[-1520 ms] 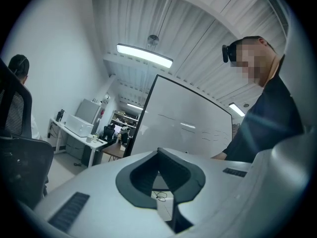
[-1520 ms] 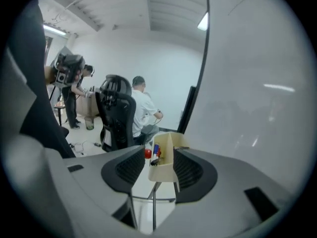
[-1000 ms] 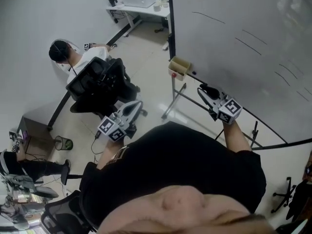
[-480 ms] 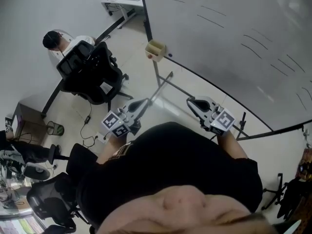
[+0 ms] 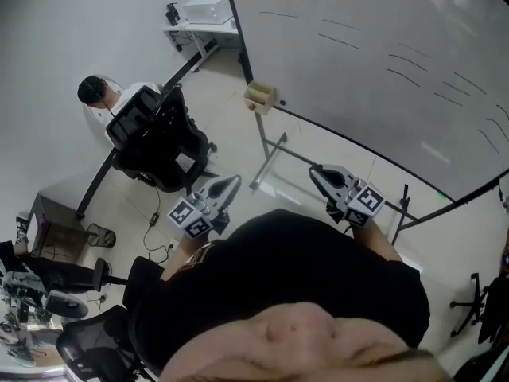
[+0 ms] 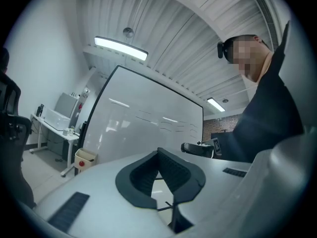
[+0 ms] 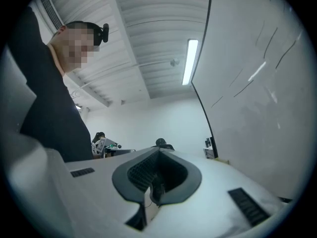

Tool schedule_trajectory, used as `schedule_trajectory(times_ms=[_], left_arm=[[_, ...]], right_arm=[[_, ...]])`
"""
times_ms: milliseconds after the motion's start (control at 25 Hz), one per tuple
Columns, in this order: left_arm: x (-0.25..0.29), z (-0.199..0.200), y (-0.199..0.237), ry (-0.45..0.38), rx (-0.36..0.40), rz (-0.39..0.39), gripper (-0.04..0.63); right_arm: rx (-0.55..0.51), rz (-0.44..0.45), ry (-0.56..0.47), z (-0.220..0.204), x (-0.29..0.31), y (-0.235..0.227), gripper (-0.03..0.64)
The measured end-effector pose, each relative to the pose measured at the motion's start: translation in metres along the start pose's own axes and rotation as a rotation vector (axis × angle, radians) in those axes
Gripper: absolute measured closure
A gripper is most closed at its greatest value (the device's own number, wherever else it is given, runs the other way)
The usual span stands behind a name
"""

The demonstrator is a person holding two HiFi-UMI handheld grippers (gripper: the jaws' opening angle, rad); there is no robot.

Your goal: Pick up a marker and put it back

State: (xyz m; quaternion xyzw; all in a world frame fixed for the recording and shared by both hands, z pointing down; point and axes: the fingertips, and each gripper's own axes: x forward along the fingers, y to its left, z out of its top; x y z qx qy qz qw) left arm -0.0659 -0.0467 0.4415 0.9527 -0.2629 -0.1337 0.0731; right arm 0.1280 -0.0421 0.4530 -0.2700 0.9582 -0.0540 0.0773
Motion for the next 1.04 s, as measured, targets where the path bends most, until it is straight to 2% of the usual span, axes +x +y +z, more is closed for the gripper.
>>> schedule_trajectory(times_ms=[320, 1040], left_arm=[[-0.050, 0.014, 0.021, -0.034, 0.014, 0.056, 0.595], [-0.075, 0.009, 0.039, -0.045, 0.025, 0.074, 0.595]], right_arm=[[-0.025, 0.038, 0.052, -0.005, 0.046, 0.025, 0.617], [-0.075, 0.097, 0.101, -0.007, 0.078, 0.035, 0.617]])
